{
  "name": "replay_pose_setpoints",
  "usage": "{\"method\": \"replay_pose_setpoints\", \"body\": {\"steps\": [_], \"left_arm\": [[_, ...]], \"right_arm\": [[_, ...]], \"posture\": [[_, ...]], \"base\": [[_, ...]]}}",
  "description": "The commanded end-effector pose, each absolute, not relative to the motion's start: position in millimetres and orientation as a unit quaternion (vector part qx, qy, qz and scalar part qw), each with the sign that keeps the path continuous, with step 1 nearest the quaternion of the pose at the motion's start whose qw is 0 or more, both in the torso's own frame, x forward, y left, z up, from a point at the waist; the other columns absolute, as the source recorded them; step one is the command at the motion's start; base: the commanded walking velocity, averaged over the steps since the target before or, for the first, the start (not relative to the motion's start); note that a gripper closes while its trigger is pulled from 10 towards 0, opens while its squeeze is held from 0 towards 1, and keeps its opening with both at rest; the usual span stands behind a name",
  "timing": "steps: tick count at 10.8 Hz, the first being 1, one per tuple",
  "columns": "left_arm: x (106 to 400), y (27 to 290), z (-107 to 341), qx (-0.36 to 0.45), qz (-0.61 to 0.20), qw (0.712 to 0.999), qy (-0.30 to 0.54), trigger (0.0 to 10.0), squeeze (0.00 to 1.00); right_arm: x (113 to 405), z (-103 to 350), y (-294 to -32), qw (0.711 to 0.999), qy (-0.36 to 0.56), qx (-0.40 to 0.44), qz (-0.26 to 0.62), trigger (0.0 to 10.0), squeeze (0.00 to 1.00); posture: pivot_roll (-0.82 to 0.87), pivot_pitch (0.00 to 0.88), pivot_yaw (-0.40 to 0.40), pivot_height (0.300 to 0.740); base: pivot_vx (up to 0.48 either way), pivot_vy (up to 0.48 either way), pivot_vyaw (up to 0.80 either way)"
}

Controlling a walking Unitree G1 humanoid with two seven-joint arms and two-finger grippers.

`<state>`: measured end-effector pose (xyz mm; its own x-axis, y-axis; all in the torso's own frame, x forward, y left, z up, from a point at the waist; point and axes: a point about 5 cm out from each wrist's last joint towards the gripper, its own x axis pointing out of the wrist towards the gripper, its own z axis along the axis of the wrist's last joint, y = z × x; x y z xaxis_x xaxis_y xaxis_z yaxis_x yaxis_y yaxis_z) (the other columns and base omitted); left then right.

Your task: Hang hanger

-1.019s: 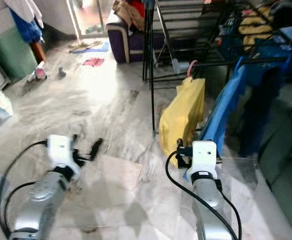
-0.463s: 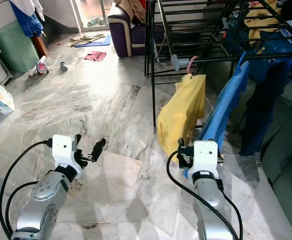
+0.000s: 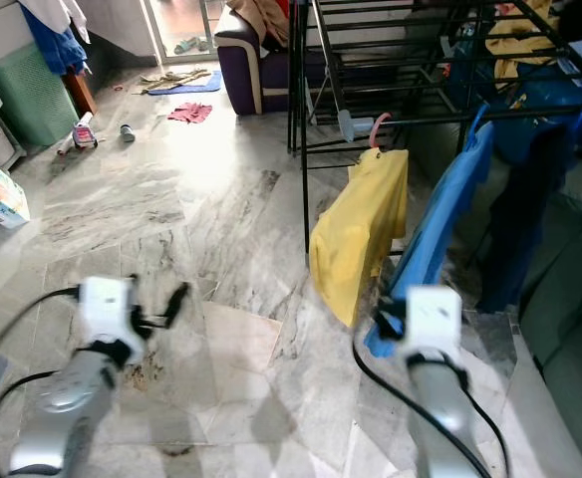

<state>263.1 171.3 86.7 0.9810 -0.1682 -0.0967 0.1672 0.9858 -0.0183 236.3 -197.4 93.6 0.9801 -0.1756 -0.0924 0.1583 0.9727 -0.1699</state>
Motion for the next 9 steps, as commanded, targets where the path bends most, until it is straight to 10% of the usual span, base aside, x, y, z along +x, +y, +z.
{"method": "replay_pose_setpoints", "body": {"steps": [1,9], "left_arm": [[263.5,174.3,87.6,-0.004,-0.07,0.997,0.042,10.0,0.0],[274.6,168.4,94.2,-0.012,-0.089,0.996,0.021,10.0,0.0]], "right_arm": [[229.1,91.4,-209.6,0.989,0.06,-0.087,-0.1,10.0,0.0],[238.9,98.4,-195.1,0.994,0.037,-0.072,-0.076,10.0,0.0]], "posture": [[-0.08,0.0,0.03,0.74],[-0.1,0.0,0.07,0.74]], "base": [[0.0,0.0,0.0],[0.0,0.0,0.0]]}}
